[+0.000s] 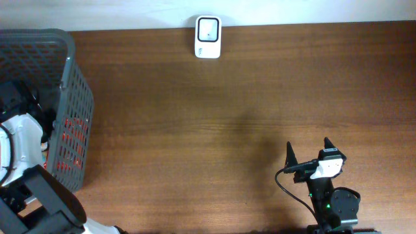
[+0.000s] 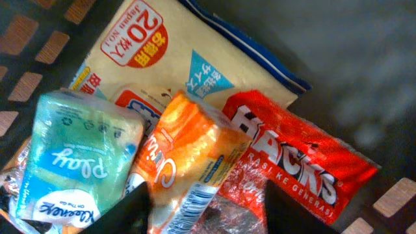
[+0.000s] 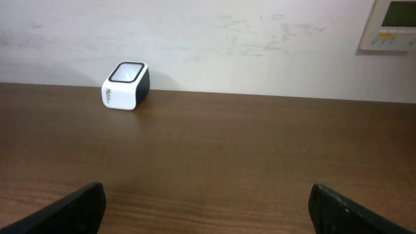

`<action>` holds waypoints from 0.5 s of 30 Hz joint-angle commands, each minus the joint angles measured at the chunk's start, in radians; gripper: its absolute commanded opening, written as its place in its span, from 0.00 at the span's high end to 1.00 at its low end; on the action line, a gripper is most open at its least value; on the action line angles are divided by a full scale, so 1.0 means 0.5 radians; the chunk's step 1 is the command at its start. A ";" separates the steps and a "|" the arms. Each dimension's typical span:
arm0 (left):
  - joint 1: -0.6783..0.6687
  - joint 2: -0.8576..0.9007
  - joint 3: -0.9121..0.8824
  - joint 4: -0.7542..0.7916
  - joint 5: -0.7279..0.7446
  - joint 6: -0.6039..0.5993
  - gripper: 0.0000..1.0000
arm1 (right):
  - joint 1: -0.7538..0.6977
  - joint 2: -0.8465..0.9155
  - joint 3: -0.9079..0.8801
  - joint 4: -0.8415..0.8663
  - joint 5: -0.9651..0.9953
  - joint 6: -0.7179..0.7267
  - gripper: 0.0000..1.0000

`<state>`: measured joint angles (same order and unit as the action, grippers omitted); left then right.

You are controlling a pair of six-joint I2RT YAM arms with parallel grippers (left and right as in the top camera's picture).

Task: Scan the item barcode
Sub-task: 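Pick the orange box from the basket with the left gripper, place on table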

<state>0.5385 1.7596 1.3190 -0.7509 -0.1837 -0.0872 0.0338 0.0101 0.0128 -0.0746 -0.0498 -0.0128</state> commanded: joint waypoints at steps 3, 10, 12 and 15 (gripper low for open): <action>0.016 0.019 -0.050 -0.050 -0.063 0.026 0.39 | 0.011 -0.014 -0.014 -0.002 -0.011 -0.011 0.01; 0.016 0.022 -0.089 -0.008 -0.256 0.027 0.64 | 0.011 -0.014 -0.014 -0.002 -0.011 -0.011 0.02; 0.021 0.023 -0.188 0.074 -0.255 0.026 0.52 | 0.011 -0.013 -0.014 -0.002 -0.011 -0.012 0.01; 0.021 0.022 -0.185 0.151 -0.255 0.027 0.92 | 0.011 -0.011 -0.014 -0.002 -0.011 -0.011 0.01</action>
<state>0.5430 1.7599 1.2346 -0.6979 -0.3065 -0.0719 0.0338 0.0101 0.0128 -0.0746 -0.0498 -0.0120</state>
